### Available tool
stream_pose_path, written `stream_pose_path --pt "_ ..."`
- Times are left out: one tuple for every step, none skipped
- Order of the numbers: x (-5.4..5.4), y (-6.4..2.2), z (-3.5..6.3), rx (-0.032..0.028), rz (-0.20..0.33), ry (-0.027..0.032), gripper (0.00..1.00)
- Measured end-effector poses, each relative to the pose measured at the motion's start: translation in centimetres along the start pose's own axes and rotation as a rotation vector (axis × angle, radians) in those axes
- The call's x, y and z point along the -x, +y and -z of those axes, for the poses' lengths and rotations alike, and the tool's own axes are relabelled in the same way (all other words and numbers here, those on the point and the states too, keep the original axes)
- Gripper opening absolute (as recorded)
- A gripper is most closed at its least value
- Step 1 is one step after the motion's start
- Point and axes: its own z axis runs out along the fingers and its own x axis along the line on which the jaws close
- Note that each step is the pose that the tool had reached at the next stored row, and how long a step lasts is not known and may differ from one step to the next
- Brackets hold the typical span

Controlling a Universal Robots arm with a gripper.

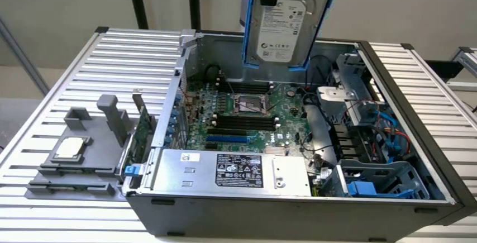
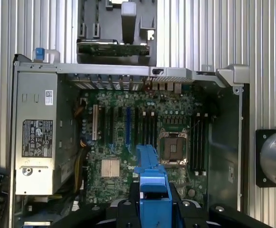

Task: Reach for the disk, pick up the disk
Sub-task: 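Pick up the disk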

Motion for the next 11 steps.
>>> stream_pose_path --pt "-0.2 -0.28 0.01 0.0000 0.000 0.0001 0.33" --pt "-0.4 -0.55 0.03 0.0000 0.000 0.0001 0.33" --pt "-0.7 -0.82 0.04 0.0001 0.000 0.0001 0.33" --pt "-0.9 -1.10 0.05 0.0001 0.000 0.0000 0.33" --pt "-1.1 -1.38 0.06 0.0000 0.000 0.0001 0.33" --pt "-1.4 -1.66 0.07 0.0000 0.000 0.0001 0.33" --pt "-1.6 -1.93 0.08 0.0001 0.000 0.0001 0.33" --pt "-1.8 -2.21 0.09 0.0000 0.000 0.0000 0.33" --pt "-2.0 -2.50 0.10 0.0001 0.000 0.0001 0.33" --pt "-2.3 -2.78 0.11 0.0000 0.000 0.0001 0.33" --pt "-2.5 -3.04 0.12 0.0001 0.000 0.0001 0.33"
